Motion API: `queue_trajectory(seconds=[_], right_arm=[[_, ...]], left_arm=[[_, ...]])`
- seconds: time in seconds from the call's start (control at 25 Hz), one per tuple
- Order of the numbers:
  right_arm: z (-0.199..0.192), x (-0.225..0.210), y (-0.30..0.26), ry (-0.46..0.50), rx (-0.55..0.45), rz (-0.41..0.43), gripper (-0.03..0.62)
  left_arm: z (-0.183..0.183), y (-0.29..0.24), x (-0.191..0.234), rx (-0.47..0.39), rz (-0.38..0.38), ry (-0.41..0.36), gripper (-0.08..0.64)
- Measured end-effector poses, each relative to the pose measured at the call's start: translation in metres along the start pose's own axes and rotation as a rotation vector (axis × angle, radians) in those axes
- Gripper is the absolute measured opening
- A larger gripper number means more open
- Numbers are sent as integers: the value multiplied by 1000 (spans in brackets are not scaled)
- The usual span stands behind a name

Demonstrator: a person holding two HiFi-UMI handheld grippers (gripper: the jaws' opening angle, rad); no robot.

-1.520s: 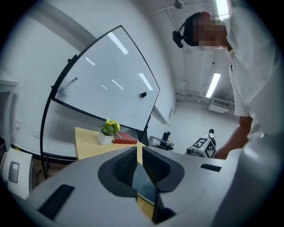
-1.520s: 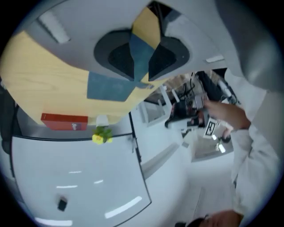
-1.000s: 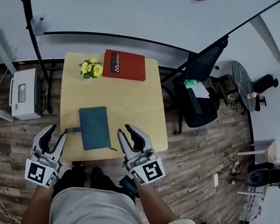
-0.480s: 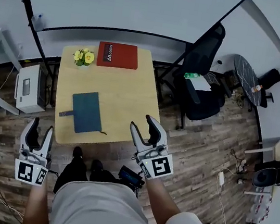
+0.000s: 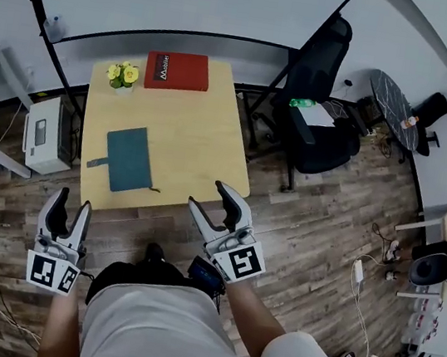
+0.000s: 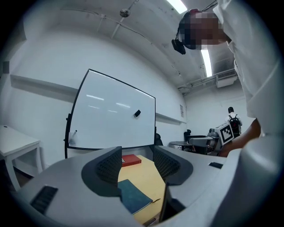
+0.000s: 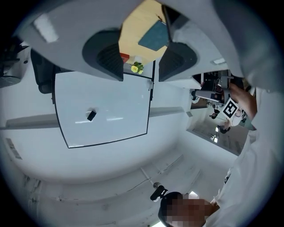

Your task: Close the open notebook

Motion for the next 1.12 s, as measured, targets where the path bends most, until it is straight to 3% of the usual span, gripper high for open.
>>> queue_trajectory(seconds=[0.24,0.44,0.84,1.12], right_arm=[[15,22,28,-15,-5,-48,250],[23,70,58,-30,44,-79,250],[30,168,122,-62,83,-18,250],[45,189,175,-78,68,36,249]], left_arm=[[7,29,-14,-17,-25,36,213],[19,83,-28,-20,-19,38,213],[7,219,-63,43,40,-6,215],[-3,279,-115,77,63,27,221]])
Point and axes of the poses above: the fingertips, and each gripper's own axes: y backward along the fingers, x to its left, z out of its top, the point moved 9 cm from there along y, backward along the fingers, and after that the axes turned 15 degrees about -x, right-handed, at the moved point
